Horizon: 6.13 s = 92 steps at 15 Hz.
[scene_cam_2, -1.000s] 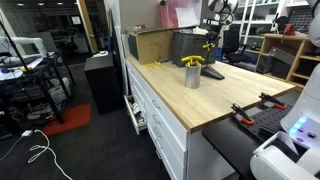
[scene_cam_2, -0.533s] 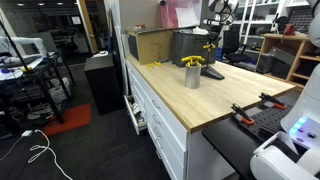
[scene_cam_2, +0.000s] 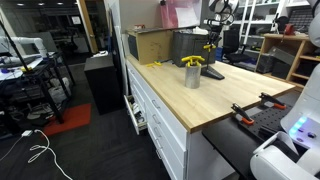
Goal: Put one wrench on the black stand.
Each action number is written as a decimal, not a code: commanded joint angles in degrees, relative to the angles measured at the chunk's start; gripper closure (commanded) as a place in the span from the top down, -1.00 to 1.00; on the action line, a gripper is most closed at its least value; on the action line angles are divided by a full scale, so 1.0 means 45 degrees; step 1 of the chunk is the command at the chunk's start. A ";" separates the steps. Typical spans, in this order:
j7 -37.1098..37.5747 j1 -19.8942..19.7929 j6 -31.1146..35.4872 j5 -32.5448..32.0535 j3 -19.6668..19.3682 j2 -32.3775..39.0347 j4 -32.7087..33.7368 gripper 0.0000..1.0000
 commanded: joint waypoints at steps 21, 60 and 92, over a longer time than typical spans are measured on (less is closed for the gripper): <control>0.0221 0.0101 0.0297 0.0078 -0.0098 -0.1549 -0.1836 -0.88; 0.0540 0.0075 0.0232 -0.0069 0.0211 -0.0421 -0.0613 -0.88; -0.9776 0.0529 0.2243 -0.1479 0.0872 -0.2155 -0.4497 -0.88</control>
